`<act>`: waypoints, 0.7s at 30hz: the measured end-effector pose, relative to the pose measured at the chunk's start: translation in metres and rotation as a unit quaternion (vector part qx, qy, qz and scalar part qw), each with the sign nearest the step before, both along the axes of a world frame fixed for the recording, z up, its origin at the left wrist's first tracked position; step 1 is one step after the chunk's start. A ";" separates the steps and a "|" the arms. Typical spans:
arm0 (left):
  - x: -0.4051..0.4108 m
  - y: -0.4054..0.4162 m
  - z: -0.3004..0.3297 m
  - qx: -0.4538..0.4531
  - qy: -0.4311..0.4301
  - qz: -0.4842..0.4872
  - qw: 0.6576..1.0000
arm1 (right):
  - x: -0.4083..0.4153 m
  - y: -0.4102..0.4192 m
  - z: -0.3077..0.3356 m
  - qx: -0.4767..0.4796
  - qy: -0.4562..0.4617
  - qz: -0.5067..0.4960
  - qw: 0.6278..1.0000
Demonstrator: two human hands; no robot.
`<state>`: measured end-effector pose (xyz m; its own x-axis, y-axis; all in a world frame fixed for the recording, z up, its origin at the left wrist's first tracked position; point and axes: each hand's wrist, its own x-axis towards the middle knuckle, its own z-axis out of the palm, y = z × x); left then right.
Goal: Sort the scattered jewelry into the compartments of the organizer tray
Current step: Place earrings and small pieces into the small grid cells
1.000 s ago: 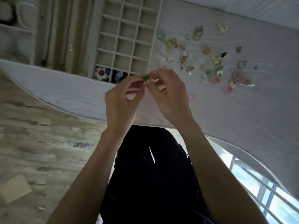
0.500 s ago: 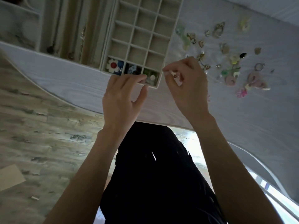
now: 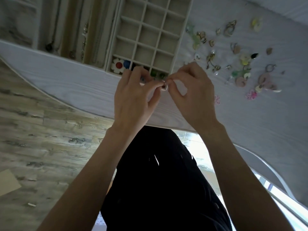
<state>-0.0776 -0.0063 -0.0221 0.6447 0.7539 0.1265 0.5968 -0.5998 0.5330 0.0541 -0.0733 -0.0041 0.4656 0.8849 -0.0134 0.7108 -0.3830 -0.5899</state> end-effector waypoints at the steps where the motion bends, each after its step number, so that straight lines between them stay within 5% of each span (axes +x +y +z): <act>1: 0.000 0.000 0.000 -0.001 -0.002 -0.003 1.000 | 0.001 0.003 0.001 0.003 -0.020 -0.006 1.000; 16: -0.003 0.005 -0.001 -0.005 -0.013 -0.020 1.000 | -0.001 0.032 0.000 -0.024 -0.184 0.052 0.981; 21: -0.002 0.006 0.000 -0.005 -0.014 -0.025 1.000 | 0.000 0.031 0.001 -0.047 -0.120 0.060 0.990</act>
